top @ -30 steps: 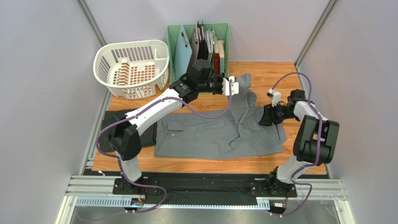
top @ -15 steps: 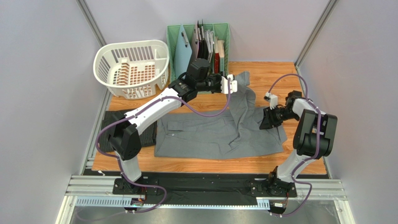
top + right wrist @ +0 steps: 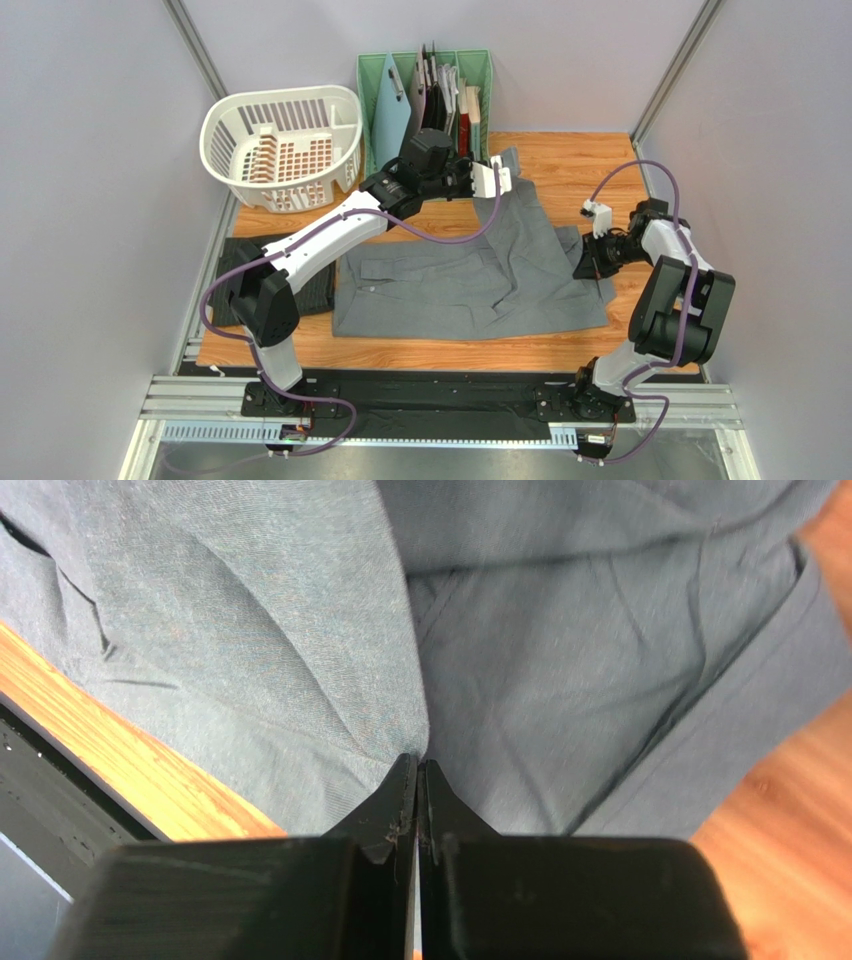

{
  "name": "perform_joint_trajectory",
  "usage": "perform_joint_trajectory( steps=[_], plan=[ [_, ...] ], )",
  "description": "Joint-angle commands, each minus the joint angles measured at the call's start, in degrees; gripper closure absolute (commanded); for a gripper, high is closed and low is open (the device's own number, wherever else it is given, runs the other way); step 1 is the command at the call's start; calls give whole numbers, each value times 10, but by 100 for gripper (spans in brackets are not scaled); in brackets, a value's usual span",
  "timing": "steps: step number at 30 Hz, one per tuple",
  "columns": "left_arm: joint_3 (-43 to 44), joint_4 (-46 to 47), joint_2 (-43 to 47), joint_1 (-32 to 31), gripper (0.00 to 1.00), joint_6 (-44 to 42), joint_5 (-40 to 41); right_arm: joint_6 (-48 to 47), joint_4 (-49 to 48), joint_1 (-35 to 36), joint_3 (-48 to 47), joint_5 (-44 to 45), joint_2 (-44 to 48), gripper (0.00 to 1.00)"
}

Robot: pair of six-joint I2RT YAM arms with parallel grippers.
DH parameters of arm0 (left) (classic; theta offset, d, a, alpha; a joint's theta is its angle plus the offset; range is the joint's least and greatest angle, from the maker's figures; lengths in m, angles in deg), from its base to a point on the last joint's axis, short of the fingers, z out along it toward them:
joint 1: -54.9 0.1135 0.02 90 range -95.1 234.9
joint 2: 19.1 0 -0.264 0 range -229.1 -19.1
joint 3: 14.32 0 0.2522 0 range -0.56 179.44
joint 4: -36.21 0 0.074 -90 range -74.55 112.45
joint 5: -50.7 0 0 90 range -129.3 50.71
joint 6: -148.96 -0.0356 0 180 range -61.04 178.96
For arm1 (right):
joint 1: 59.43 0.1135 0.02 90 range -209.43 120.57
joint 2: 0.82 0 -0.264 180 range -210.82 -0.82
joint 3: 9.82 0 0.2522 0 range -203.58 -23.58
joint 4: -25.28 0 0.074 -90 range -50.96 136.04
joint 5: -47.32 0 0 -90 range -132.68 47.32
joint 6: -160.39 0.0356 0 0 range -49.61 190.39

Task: Fold and stack the long sleeve shirts
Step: Fold the shirt

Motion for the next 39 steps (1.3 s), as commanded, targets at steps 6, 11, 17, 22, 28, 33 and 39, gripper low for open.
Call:
perform_joint_trajectory(
  steps=[6, 11, 17, 22, 28, 33, 39],
  plan=[
    [31, -18, 27, -83, 100, -13, 99, 22, -52, -4, 38, 17, 25, 100],
    [60, -6, 24, -113, 100, -26, 135, 29, -57, -4, 35, 23, 21, 100],
    [79, -34, 42, -138, 100, -40, 140, 22, -60, -4, 40, 26, 20, 100],
    [72, -55, 63, -170, 100, -71, 169, 17, -60, -4, 46, 27, 19, 100],
    [58, -65, 87, -182, 100, -92, 207, 10, -60, -4, 52, 28, 24, 100],
    [37, -53, 92, -182, 100, -118, 219, 6, -60, -4, 55, 30, 28, 100],
    [18, -28, 65, -120, 100, -86, 169, 13, -58, -5, 51, 32, 35, 100]
  ],
)
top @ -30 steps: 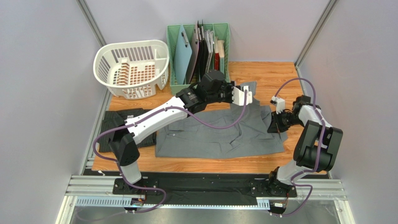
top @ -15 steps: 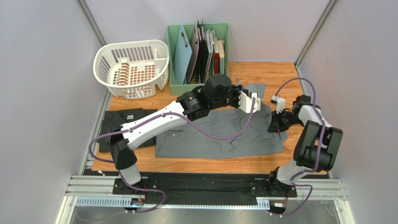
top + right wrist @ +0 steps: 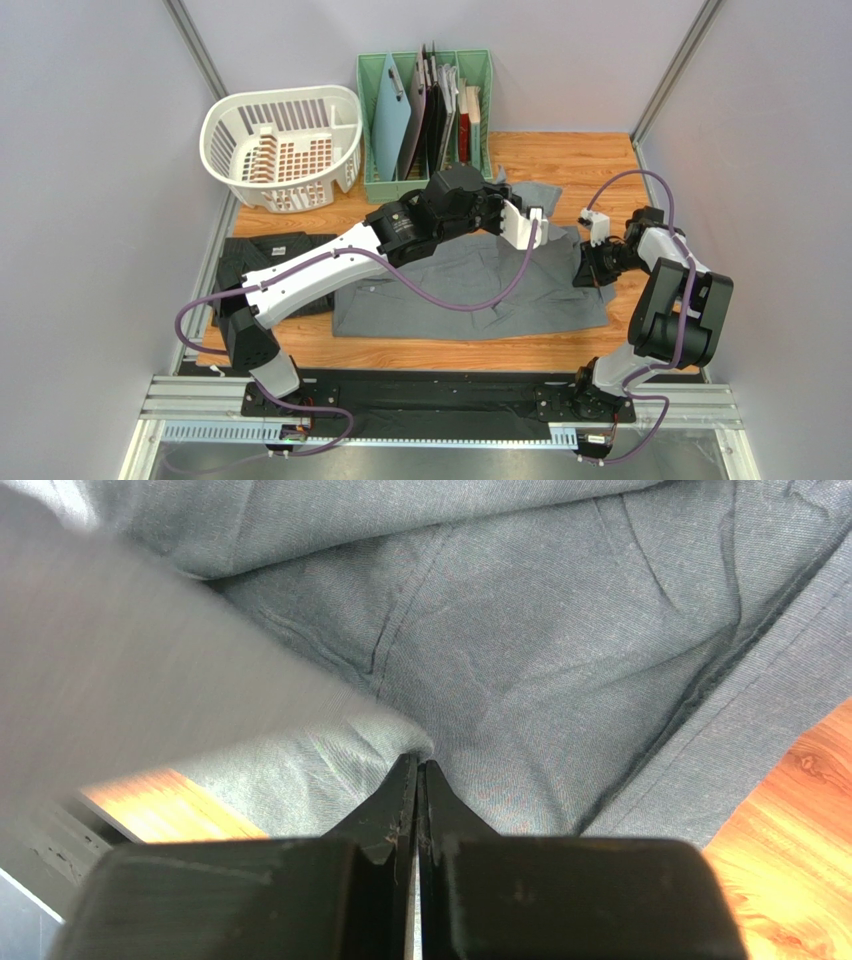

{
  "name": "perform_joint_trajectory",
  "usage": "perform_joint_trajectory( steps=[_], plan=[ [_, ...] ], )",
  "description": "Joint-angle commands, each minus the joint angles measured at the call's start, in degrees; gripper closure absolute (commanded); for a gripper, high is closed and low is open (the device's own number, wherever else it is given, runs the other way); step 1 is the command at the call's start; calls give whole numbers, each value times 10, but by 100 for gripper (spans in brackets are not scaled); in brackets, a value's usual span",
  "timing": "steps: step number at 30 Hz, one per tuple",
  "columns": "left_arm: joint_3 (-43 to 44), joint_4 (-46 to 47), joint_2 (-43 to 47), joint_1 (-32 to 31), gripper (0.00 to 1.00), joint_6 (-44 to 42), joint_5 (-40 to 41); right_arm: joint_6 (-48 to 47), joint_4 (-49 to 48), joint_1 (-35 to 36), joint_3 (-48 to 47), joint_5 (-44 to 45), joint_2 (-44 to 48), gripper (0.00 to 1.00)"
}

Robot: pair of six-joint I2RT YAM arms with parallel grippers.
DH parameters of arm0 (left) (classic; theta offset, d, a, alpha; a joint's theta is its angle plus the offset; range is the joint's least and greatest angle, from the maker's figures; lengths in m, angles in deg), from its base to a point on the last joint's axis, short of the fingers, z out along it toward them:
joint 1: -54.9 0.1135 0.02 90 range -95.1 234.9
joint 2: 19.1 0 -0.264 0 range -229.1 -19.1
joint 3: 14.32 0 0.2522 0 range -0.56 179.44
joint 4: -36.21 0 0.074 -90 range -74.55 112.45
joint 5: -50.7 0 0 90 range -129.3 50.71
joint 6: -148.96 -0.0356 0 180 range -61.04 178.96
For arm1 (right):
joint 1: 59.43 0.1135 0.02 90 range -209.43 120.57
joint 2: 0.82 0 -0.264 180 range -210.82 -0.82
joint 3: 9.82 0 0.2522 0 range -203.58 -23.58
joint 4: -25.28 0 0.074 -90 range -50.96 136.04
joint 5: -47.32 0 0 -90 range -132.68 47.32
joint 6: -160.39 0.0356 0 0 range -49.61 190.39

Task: Fold and stack the long sleeve shirts
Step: Fold the shirt

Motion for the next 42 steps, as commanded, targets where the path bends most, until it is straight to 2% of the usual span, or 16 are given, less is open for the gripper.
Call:
perform_joint_trajectory(
  steps=[1, 8, 9, 12, 16, 20, 24, 26, 29, 32, 34, 36, 37, 38, 40, 42],
  plan=[
    [4, 25, -18, 63, 100, 22, -40, -1, -16, -1, -3, 6, 19, 100],
    [0, 118, -70, 174, 100, 70, -226, 53, -35, -2, -27, 6, 6, 100],
    [3, 118, -77, 190, 100, 68, -262, 59, -35, -2, -31, 6, 4, 97],
    [-5, 120, -84, 212, 100, 58, -345, 63, -17, -3, -41, 12, 9, 67],
    [-40, 126, -81, 218, 100, 35, -395, 46, 22, -12, -42, 16, 44, 59],
    [-99, 161, -57, 226, 100, 37, -433, 14, 69, -16, -21, 12, 80, 64],
    [-172, 176, -19, 235, 99, 52, -505, 9, 59, -9, 11, 48, 69, 80],
    [-202, 163, 13, 242, 98, 33, -547, 13, 51, -9, 17, 64, 44, 84],
    [-258, 88, 54, 259, 98, -60, -594, 24, 31, -9, 20, 98, 15, 89],
    [-298, -26, 82, 284, 98, -211, -614, 28, 24, -9, 16, 127, -14, 91],
    [-332, -82, 89, 296, 98, -315, -613, 29, 24, -9, 16, 144, -23, 92],
    [-363, -92, 93, 312, 96, -358, -598, 27, 27, -9, 16, 151, -29, 93],
    [-372, -91, 93, 315, 94, -384, -587, 25, 28, -9, 17, 152, -28, 93],
    [-386, -90, 89, 323, 83, -394, -569, 22, 33, -9, 17, 153, -27, 93],
    [-397, -90, 88, 335, 73, -417, -554, 17, 42, -9, 14, 150, -21, 94],
    [-415, -86, 99, 354, 45, -414, -533, 7, 58, -10, 8, 145, -15, 93]
  ],
)
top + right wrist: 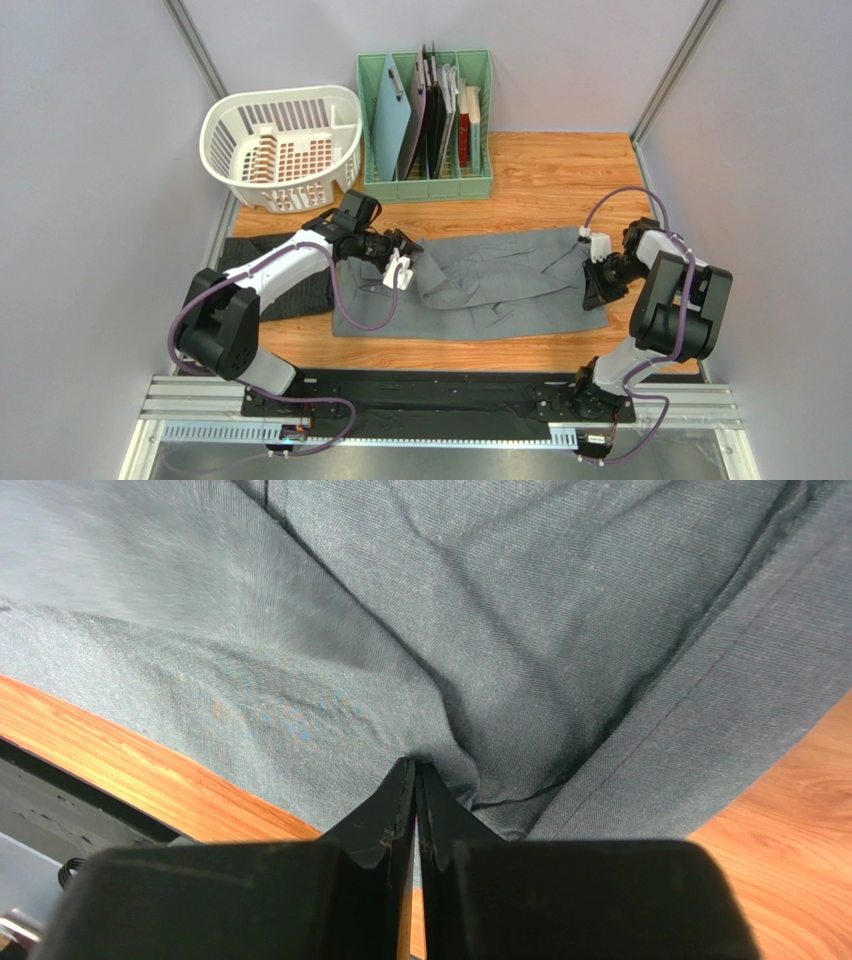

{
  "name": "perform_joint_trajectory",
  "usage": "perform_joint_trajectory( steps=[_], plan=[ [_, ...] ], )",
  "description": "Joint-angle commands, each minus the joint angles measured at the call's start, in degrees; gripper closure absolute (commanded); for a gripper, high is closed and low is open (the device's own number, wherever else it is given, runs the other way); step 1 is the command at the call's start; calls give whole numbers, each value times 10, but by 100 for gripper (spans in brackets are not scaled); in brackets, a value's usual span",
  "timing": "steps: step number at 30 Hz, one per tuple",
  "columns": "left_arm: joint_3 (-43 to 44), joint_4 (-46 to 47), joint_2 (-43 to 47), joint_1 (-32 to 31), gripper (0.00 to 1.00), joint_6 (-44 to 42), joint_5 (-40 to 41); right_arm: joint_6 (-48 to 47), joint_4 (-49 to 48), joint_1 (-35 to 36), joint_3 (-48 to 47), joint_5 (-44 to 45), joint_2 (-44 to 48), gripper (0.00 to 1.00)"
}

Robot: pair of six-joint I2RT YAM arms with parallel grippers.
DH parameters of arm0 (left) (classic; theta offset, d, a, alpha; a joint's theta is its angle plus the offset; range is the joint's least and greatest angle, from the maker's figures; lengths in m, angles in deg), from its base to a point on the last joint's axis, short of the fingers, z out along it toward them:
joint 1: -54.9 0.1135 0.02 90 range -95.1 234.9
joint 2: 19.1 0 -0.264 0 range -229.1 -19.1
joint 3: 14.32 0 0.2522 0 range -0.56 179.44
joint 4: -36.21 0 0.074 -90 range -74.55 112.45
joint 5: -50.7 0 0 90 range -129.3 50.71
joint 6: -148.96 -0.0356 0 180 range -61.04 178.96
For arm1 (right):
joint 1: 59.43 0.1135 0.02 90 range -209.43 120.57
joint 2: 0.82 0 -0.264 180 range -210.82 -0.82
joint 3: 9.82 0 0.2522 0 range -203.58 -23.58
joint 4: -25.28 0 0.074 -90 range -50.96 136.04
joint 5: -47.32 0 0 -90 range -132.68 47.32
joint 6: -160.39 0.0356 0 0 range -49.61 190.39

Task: Fold and stack the long sleeve shirts
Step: Fold the shirt

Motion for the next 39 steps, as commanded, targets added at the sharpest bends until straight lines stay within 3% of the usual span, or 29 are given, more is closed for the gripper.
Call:
perform_joint_trajectory(
  steps=[1, 8, 10, 12, 16, 17, 20, 23, 28, 35, 39],
  plan=[
    [-26, -29, 21, 31, 43, -79, 9, -21, 22, 0, -14, 19, 18, 93],
    [-72, -114, 152, 94, 43, 44, 59, -44, 103, 0, -58, -57, 78, 89],
    [-73, -107, 188, 94, 41, 164, 60, -40, 112, 2, -75, -79, 91, 88],
    [-49, -120, 198, 88, 33, 277, 38, -28, 108, 13, -84, -102, 104, 84],
    [8, -136, 139, -17, 33, 429, 131, 29, 63, 56, -89, -119, 102, 73],
    [33, -145, 119, -26, 33, 458, 173, 38, 42, 72, -91, -120, 95, 73],
    [85, -181, 30, -30, 38, 554, 202, 64, 3, 105, -95, -112, 83, 72],
    [148, -239, -61, -28, 46, 555, 220, 80, -23, 135, -100, -89, 54, 72],
    [196, -253, -148, -28, 49, 547, 233, 99, -59, 153, -92, -59, 13, 76],
    [196, -250, -201, -28, 51, 539, 235, 97, -77, 154, -61, -29, -20, 80],
    [188, -260, -206, -28, 65, 523, 250, 97, -80, 153, -56, -17, -36, 81]
  ],
)
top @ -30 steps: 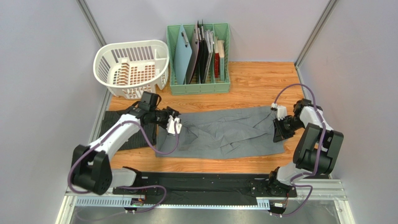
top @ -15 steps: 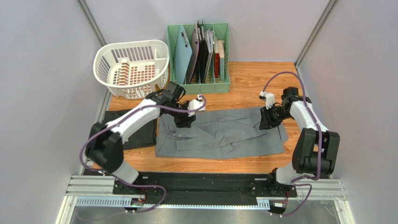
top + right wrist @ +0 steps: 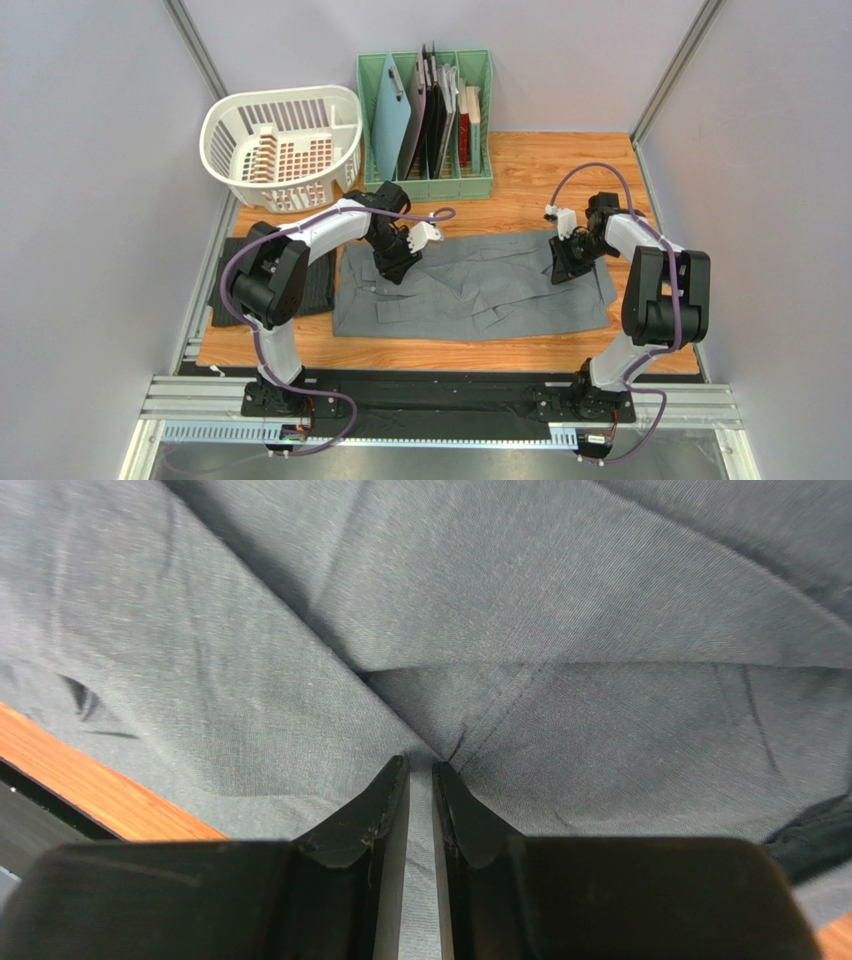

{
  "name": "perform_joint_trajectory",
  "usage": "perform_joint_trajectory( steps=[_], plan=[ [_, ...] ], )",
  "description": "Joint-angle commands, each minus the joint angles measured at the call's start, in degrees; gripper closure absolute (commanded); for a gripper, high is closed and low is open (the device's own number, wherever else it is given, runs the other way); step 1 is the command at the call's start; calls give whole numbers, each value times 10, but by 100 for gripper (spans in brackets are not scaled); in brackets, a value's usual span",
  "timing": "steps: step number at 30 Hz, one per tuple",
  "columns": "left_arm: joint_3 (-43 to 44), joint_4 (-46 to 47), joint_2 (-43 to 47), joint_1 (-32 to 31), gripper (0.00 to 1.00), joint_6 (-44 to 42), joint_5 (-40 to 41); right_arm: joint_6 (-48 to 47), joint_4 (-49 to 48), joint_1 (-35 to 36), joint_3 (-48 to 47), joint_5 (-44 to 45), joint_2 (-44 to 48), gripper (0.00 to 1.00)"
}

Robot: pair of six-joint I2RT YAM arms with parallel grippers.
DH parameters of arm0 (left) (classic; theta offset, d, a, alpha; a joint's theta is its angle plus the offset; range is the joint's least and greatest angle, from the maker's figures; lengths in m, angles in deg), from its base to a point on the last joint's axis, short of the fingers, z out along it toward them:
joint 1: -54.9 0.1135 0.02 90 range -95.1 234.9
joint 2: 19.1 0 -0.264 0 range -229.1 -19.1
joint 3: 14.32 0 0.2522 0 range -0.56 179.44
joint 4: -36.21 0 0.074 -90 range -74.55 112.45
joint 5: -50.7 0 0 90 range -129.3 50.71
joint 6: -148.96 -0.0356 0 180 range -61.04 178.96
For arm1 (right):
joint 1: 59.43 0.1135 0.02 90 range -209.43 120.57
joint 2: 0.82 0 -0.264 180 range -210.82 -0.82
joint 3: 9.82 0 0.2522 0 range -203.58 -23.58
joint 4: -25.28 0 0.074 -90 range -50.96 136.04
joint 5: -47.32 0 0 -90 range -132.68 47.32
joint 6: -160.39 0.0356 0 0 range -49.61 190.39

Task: Fold and stack the long sleeve shirts
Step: Fold the shirt

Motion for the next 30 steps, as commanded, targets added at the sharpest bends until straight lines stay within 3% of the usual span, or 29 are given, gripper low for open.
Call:
perform_joint_trajectory(
  steps=[1, 7, 15, 23, 24, 25, 26, 27, 28, 30],
  plan=[
    [9, -25, -2, -1, 73, -10, 15, 10, -26, 2, 6, 24, -17, 81],
    [18, -60, 11, 1, 99, -28, 17, 10, -38, 1, 10, 46, -31, 82],
    [34, -72, 31, 48, 100, -42, 45, 18, -56, 1, 9, 89, -38, 85],
    [37, -46, 95, 48, 60, -58, 5, 41, -139, -9, -62, 256, -113, 89],
    [36, -38, 116, 48, 44, -61, 2, 39, -154, -14, -78, 283, -125, 89],
    [28, -17, 127, 48, 36, -72, -2, 38, -177, -25, -125, 298, -137, 87],
    [22, -4, 139, 46, 33, -78, -4, 38, -182, -31, -155, 304, -154, 87],
    [11, 10, 160, 46, 11, -84, -7, 39, -178, -38, -185, 288, -174, 85],
    [6, 34, 168, 44, 1, -97, -15, 51, -169, -48, -246, 279, -181, 84],
    [5, 45, 173, 33, 1, -115, -18, 47, -122, -53, -303, 192, -180, 81]
  ],
)
